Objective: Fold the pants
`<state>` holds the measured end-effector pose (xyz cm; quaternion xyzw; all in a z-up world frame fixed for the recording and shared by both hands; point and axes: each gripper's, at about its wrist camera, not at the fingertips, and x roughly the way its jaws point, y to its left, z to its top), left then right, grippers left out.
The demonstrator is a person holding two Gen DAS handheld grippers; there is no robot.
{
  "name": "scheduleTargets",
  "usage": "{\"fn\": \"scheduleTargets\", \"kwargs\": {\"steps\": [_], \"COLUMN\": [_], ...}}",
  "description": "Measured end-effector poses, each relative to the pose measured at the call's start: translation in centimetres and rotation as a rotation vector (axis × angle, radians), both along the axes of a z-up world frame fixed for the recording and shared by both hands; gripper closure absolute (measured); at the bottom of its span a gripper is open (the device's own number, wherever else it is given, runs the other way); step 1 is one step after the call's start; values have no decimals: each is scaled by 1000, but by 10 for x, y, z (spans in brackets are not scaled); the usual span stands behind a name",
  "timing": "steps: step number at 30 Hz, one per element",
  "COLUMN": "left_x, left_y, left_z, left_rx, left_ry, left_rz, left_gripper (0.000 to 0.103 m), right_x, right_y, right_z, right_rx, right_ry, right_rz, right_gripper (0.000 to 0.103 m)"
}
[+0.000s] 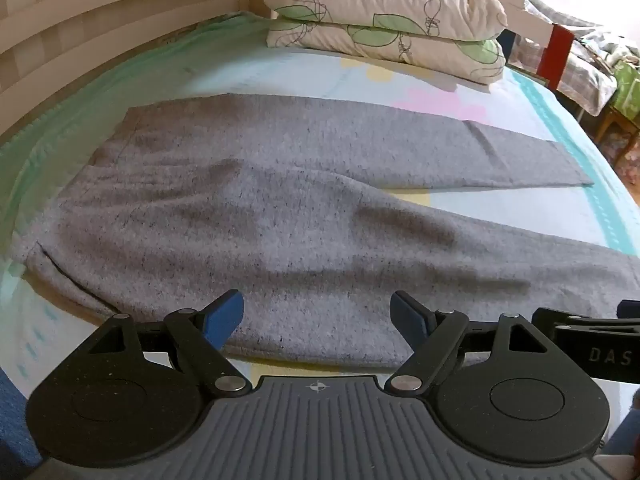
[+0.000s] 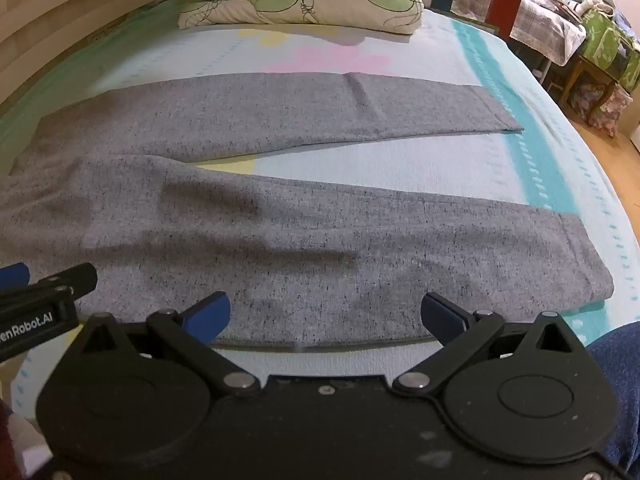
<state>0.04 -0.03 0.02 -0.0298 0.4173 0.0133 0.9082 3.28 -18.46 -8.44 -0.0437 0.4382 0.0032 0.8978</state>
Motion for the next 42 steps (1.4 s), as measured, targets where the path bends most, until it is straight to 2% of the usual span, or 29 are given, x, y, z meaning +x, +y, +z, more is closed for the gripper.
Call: {"fn": "scheduleTargets", "kwargs": {"steps": [42], "left_x": [1], "left_y": [-6], "left_z": [-6], "left_rx": [17], "left_ry": [23], "left_rz": [-20], "left_gripper": [23], "right_x": [1], "right_y": [3], "right_z": [-1], "right_rx": [4], "right_ry": [5], "right_rz": [-1], "right_gripper": [0]}}
